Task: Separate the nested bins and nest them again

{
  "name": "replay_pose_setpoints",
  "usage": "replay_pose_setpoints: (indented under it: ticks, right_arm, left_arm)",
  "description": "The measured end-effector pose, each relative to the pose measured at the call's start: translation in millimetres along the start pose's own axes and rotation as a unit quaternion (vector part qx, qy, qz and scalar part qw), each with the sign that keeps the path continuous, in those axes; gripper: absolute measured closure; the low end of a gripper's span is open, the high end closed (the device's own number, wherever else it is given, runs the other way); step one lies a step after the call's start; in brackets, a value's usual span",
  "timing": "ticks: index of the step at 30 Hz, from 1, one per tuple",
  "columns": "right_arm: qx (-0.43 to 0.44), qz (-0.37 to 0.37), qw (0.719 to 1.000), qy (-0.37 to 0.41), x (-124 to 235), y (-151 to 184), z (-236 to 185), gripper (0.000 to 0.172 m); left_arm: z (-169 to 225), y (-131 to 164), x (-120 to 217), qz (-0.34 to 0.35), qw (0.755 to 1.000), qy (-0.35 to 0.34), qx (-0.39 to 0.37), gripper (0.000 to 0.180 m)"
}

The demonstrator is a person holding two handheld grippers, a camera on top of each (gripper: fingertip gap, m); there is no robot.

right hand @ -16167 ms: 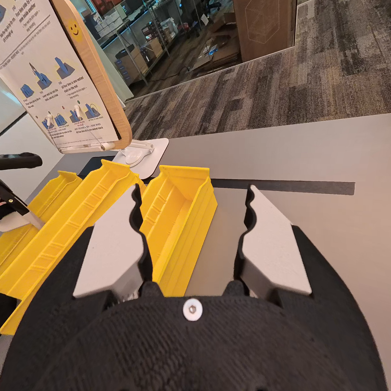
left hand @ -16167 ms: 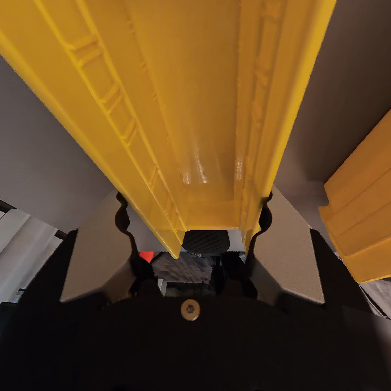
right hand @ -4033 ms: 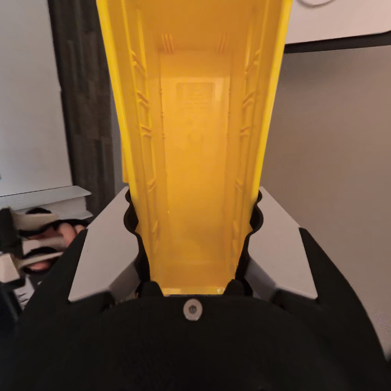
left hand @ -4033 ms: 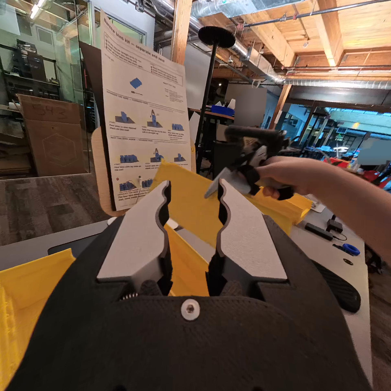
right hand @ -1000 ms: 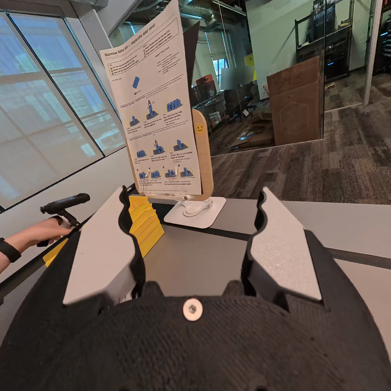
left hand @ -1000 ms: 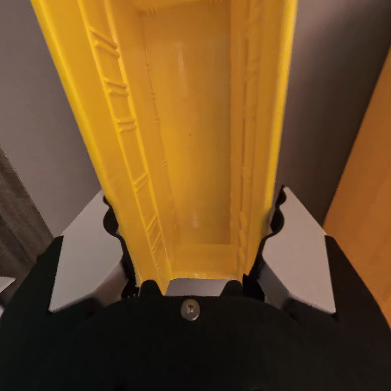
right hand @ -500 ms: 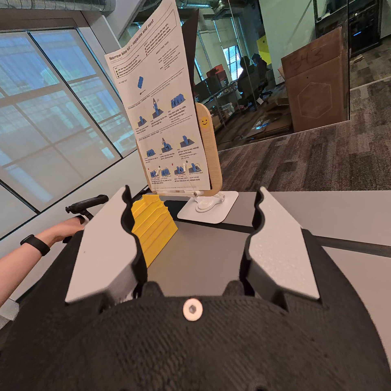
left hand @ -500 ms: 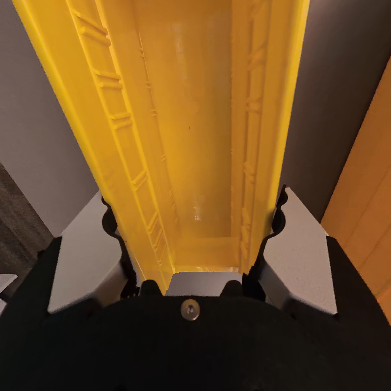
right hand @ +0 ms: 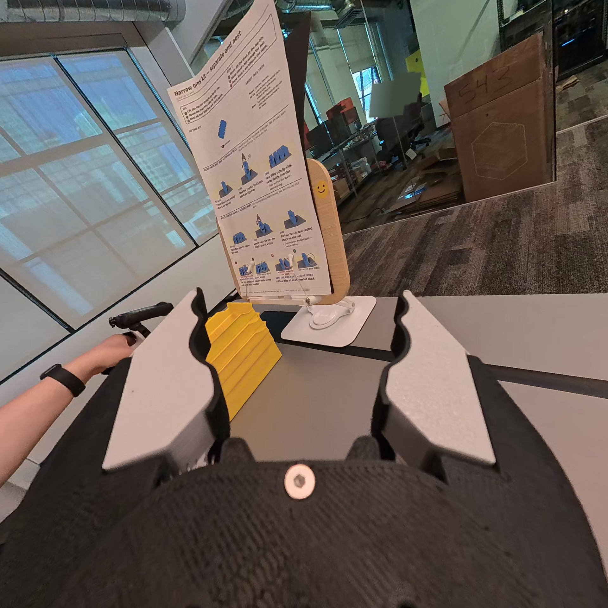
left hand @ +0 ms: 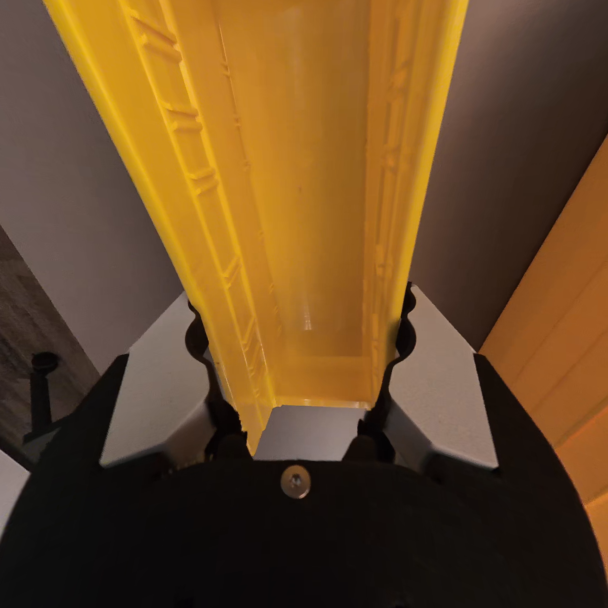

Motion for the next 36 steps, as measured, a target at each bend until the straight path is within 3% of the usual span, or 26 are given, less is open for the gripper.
replay_pose_setpoints:
  ticks: [13,22,29,36]
  right_arm:
    - [-0.020,-0.008,1.000,-0.006,-2,4,8,0.058]
    - [-0.048,0.000,0.999,-0.016,1,4,17,0.058]
    - [-0.067,-0.011,0.997,-0.023,-2,10,24,0.059]
    - [-0.075,-0.005,0.997,-0.033,2,8,24,0.059]
  left_arm:
    - [3,25,35,-0.040,0.999,-0.013,0.007,0.063]
    - [19,40,112,-0.025,0.999,-0.048,0.008,0.062]
    - [82,38,187,0.026,0.999,-0.032,-0.020,0.061]
    - [161,28,196,0.038,0.996,0.065,-0.042,0.061]
Point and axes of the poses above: each gripper's, where its closed fingertips meet, x back along the fingers, y out of its underside, z = x × y across the jaws, the point moved 3 cm from there along x, back along the fingers, and after that the axes turned 3 degrees about x, right-handed, at the moved point
